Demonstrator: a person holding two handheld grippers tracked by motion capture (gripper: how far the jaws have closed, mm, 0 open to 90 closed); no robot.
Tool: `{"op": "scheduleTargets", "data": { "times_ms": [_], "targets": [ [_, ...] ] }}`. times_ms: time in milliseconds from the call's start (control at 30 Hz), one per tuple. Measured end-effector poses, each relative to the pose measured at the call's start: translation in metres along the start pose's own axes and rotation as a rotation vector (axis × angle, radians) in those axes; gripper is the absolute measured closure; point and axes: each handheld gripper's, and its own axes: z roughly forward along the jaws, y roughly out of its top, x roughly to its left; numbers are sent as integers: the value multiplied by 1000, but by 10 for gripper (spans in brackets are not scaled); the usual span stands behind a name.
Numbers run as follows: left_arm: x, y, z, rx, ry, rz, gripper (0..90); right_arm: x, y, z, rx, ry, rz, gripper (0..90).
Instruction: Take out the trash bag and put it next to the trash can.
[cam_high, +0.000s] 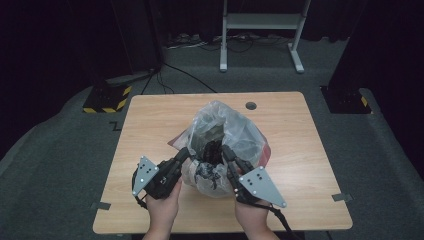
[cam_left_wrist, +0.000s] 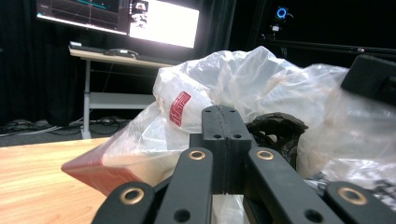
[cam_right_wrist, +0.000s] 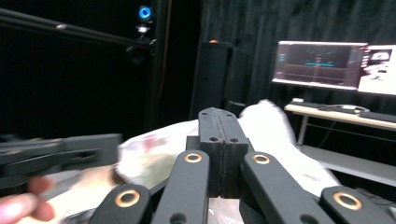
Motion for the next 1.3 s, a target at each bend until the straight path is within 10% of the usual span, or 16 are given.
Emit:
{"op": "scheduleTargets", "data": {
  "times_ms": [467,833,1167,1300],
  "targets": [
    [4,-8,-2,27,-25,-23,899,52,-38,16,90,113,-66,900],
    [9,-9,-4,45,-29,-40,896,66,-63,23,141,156,-101,900],
    [9,1,7,40,-30,-85,327,66,-68,24,161,155,-114,900],
    [5,-1,19,134,51,-52,483,66,-67,24,165,157,-114,900]
  ]
}}
